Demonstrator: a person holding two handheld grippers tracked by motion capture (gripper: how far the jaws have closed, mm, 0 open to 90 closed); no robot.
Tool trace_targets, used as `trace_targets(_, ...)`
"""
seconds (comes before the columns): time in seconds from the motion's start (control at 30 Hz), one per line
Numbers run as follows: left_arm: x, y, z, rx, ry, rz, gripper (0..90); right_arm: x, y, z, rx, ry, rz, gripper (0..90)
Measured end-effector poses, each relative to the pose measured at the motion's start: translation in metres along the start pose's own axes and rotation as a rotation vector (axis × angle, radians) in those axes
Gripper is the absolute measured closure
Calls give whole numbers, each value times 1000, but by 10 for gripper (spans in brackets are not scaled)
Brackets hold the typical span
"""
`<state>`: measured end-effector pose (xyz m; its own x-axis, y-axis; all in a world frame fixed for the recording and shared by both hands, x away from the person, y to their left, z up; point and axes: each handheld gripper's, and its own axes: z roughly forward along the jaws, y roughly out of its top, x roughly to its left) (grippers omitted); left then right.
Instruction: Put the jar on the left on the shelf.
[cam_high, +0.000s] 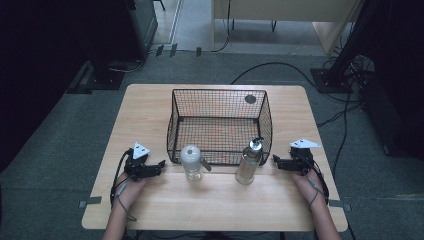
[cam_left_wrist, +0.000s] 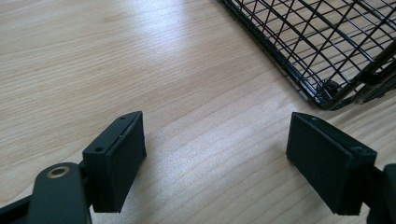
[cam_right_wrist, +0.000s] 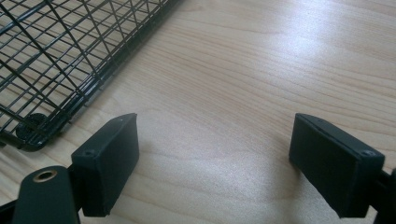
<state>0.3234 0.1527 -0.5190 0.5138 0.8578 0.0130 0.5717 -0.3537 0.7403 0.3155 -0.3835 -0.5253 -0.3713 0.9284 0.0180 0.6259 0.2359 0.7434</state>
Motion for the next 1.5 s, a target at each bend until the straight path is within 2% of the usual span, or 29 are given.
trace_targets(0.4, -1, 0, 0, -1, 7, -7, 197, 0, 1, 2, 10, -1, 2, 115)
trace_targets(1.5, -5, 0, 0, -1, 24, -23, 197, 0, 2, 3, 8, -1, 3, 115)
